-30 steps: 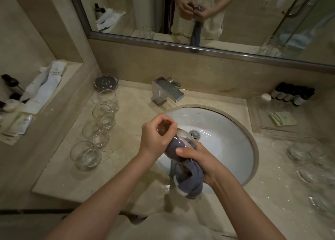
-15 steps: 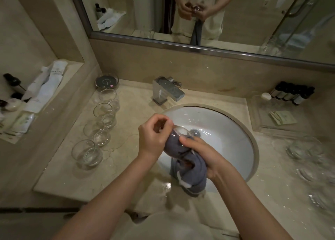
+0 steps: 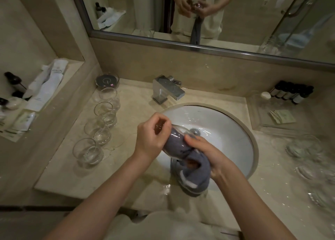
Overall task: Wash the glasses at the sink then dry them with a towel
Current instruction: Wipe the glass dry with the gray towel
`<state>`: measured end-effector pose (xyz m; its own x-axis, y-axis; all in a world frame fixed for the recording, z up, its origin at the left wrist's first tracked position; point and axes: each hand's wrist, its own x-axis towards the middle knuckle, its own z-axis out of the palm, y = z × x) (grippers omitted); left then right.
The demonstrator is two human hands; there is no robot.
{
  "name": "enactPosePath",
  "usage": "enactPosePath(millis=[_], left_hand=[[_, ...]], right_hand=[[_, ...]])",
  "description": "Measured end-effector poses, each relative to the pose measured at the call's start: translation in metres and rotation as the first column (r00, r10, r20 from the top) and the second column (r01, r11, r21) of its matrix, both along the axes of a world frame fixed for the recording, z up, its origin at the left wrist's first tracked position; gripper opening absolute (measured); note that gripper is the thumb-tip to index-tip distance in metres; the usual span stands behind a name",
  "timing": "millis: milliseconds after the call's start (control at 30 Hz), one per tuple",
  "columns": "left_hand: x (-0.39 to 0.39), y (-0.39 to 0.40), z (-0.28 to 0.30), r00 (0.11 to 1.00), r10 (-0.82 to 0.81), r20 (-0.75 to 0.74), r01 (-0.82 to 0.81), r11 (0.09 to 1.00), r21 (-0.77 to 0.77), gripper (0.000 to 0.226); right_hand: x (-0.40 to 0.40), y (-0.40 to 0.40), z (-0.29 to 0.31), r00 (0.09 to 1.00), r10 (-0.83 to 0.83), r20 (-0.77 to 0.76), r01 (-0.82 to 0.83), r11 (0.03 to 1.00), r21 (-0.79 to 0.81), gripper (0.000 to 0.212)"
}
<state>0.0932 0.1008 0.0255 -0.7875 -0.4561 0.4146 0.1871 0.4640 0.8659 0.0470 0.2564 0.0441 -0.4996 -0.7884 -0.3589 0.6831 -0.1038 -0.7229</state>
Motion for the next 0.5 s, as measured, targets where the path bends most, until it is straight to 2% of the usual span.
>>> enactPosePath(millis=[33,67,100,133,167,200,233,267,300,333,367,433,500], left_hand=[[0.002,-0.001,-0.003,0.993,-0.06,-0.104,0.051,0.995,-0.087,0.033],[0.002,-0.002,-0.004,0.982,-0.108,-0.156,0.086,0.986,-0.143,0.031],[-0.001,-0.004,-0.002,0.98,-0.136,-0.145,0.116,0.983,-0.14,0.03],[-0.004,-0.006,0.0,0.984,-0.16,-0.079,0.155,0.986,-0.063,0.03],[-0.007,-0.008,0.006,0.981,-0.191,0.041,0.186,0.977,0.109,0.033],[-0.01,-0.008,0.018,0.943,-0.254,0.214,0.166,0.918,0.361,0.039],[-0.013,-0.01,0.026,0.851,-0.353,0.39,0.075,0.816,0.574,0.042],[-0.014,-0.01,0.032,0.754,-0.441,0.488,-0.02,0.726,0.687,0.04],[-0.015,-0.01,0.036,0.7,-0.472,0.537,-0.064,0.707,0.704,0.033],[-0.016,-0.009,0.038,0.709,-0.422,0.565,-0.083,0.746,0.661,0.026],[-0.015,-0.007,0.038,0.761,-0.331,0.558,-0.097,0.793,0.602,0.021],[-0.013,-0.003,0.028,0.903,-0.114,0.414,-0.111,0.87,0.48,0.019],[-0.003,0.001,0.014,0.989,0.053,0.137,-0.086,0.965,0.246,0.019]], right_hand=[[-0.003,0.004,0.001,0.998,0.018,0.054,-0.015,0.998,-0.059,0.064],[-0.006,0.006,0.003,0.999,0.032,0.037,-0.029,0.997,-0.076,0.065],[-0.006,0.005,0.006,0.999,0.039,-0.004,-0.039,0.997,-0.061,0.065],[-0.007,0.004,0.007,0.998,0.026,-0.054,-0.027,0.999,-0.022,0.064],[-0.008,0.003,0.007,0.992,0.009,-0.127,-0.005,1.0,0.026,0.062],[-0.008,0.002,0.008,0.972,-0.001,-0.233,0.019,0.997,0.073,0.054],[-0.008,0.001,0.01,0.926,0.01,-0.378,0.042,0.991,0.13,0.041],[-0.006,0.0,0.012,0.835,0.062,-0.546,0.061,0.977,0.204,0.027],[-0.004,-0.002,0.014,0.733,0.133,-0.667,0.067,0.962,0.265,0.018],[-0.002,-0.004,0.012,0.669,0.17,-0.723,0.072,0.954,0.291,0.016],[0.002,-0.007,0.011,0.662,0.164,-0.731,0.078,0.955,0.285,0.02],[0.004,-0.013,0.014,0.82,0.066,-0.568,0.095,0.964,0.249,0.039],[0.001,-0.013,0.021,0.949,-0.007,-0.316,0.097,0.958,0.269,0.046]])
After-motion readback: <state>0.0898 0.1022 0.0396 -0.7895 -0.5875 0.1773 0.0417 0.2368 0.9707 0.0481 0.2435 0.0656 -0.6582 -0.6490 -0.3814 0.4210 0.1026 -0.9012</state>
